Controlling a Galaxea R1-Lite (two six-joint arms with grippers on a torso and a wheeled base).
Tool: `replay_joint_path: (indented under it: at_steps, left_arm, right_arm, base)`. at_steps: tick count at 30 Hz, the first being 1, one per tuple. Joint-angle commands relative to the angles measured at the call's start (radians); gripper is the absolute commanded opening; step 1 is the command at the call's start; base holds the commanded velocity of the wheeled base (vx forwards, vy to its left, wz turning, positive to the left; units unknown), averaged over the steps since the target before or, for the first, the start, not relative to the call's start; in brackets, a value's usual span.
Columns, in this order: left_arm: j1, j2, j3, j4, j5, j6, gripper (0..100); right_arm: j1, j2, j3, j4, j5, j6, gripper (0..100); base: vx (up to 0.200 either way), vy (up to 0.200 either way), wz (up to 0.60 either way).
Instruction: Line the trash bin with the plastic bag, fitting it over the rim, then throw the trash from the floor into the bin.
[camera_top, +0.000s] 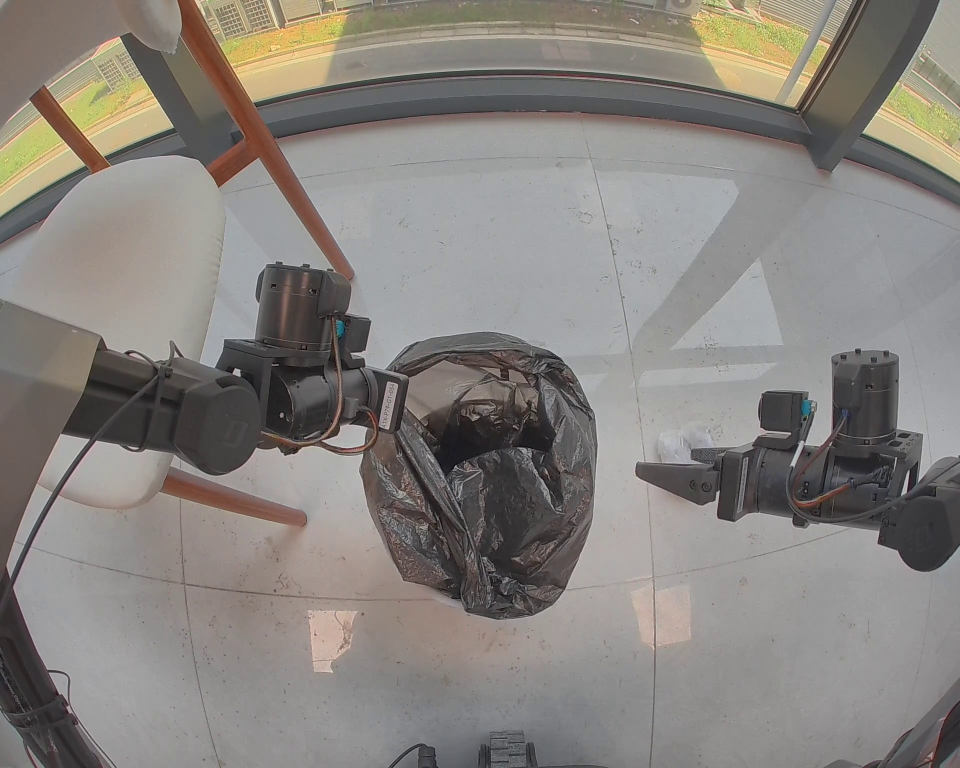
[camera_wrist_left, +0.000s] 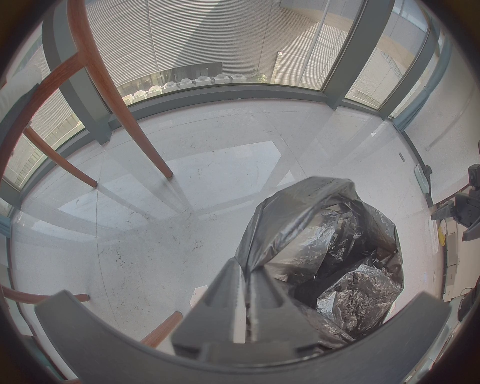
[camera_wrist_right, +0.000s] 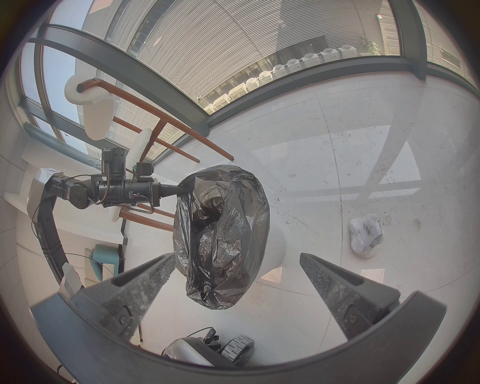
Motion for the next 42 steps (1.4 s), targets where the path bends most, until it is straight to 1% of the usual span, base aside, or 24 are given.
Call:
replay_joint_path:
  at_steps: [1, 6, 8, 10, 12, 15, 20, 25, 28, 32, 33, 37, 42]
  left_arm:
    - [0.004, 0.004, 0.004, 0.0, 0.0, 0.001, 100]
    - [0.003, 0.002, -0.008, -0.038, -0.008, -0.028, 100]
    - [0.006, -0.013, -0.002, -0.02, -0.009, -0.052, 100]
    - [0.007, -0.046, 0.002, 0.018, -0.012, -0.068, 100]
    - [-0.002, -0.105, 0.016, 0.111, -0.012, -0.092, 100]
    - [-0.048, -0.158, 0.031, 0.204, -0.003, -0.112, 100]
    - [-0.111, -0.191, 0.059, 0.247, 0.04, -0.16, 100]
    - [-0.167, -0.181, 0.065, 0.246, 0.061, -0.195, 100]
    - [-0.21, -0.179, 0.102, 0.249, 0.087, -0.218, 100]
    - [-0.22, -0.161, 0.145, 0.247, 0.101, -0.219, 100]
    - [-0.221, -0.13, 0.154, 0.244, 0.106, -0.221, 100]
    - [-0.243, -0.087, 0.136, 0.246, 0.12, -0.23, 100]
    - [-0.249, -0.018, 0.111, 0.247, 0.124, -0.282, 100]
  right_arm:
    - [0.001, -0.007, 0.007, 0.0, 0.0, 0.002, 100]
    - [0.001, -0.008, 0.024, 0.0, 0.0, 0.002, 100]
    - [0.001, -0.01, 0.024, 0.0, 0.0, 0.0, 100]
    - [0.001, -0.01, 0.024, 0.0, -0.001, 0.0, 100]
    - [-0.001, -0.012, 0.026, 0.0, 0.0, 0.0, 100]
    - [0.001, -0.012, 0.027, 0.0, 0.0, 0.0, 100]
    - [0.001, -0.008, 0.029, 0.0, -0.001, 0.0, 100]
    - [0.004, -0.005, 0.03, 0.001, -0.001, -0.001, 100]
    - [0.004, -0.005, 0.029, 0.001, -0.003, -0.001, 100]
    - [0.001, -0.005, 0.027, 0.001, -0.001, -0.001, 100]
    - [0.001, -0.005, 0.027, 0.001, -0.001, -0.001, 100]
    - [0.001, -0.002, 0.03, 0.001, -0.001, 0.0, 100]
    - [0.002, 0.001, 0.027, 0.0, -0.001, -0.001, 100]
  base:
    - [0.0, 0.0, 0.0]
    - [0.0, 0.0, 0.0]
    - [0.0, 0.0, 0.0]
    - [0.0, 0.0, 0.0]
    - [0.0, 0.0, 0.0]
    - [0.0, 0.0, 0.0]
    - [0.0, 0.0, 0.0]
    - [0.0, 0.0, 0.0]
    - [0.0, 0.0, 0.0]
    - [0.0, 0.0, 0.0]
    - [0.0, 0.0, 0.0]
    - [0.0, 0.0, 0.0]
    - [0.0, 0.0, 0.0]
